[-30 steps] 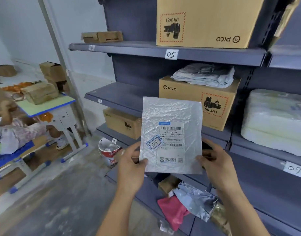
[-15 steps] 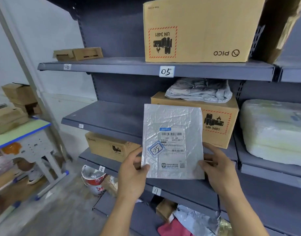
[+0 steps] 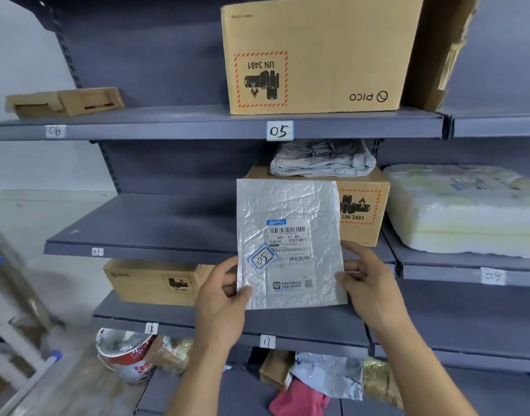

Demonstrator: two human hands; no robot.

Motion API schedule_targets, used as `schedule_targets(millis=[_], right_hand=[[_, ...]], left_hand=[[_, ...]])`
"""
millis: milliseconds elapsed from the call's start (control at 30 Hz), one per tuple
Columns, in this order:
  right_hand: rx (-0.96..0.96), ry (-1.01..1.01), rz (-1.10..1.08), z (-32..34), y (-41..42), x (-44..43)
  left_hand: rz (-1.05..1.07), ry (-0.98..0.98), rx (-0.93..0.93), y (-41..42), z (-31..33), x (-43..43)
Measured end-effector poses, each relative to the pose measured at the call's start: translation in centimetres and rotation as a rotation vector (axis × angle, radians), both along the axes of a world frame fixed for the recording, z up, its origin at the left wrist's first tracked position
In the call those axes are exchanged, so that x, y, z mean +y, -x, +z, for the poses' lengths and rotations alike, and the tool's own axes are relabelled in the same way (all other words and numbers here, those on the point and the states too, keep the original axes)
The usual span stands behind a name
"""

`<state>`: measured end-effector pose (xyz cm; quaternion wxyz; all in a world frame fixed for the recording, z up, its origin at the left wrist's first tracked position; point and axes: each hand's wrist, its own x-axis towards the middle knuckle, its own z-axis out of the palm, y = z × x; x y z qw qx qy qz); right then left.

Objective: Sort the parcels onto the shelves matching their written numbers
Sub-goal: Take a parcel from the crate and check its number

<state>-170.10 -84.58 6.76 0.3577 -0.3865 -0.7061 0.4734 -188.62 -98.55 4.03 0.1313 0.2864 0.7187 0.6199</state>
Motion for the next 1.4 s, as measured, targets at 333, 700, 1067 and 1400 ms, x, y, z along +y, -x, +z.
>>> schedule_targets(millis=[333,700,1067,1400], right_hand=[[-0.003,-0.067,-0.138,0.6,-0.3,-7.0],[0.118,-0.162,-0.216,5.1,-2.0,-9.3],[0.157,-0.374,-0.245,17.2,-1.2,-2.0],[0.123,-0.468,-0.234,28.6,1.0,5.6]], left_hand=[[-0.147,-0.047,0.053,1.2,1.3,-5.7],[-0.242,-0.167,0.101,1.1,5.8,-6.2],[-0.325,-0.375,0.205,2.9,17.1,1.0],[-0.327,-0.424,0.319,4.7,28.0,8.2]])
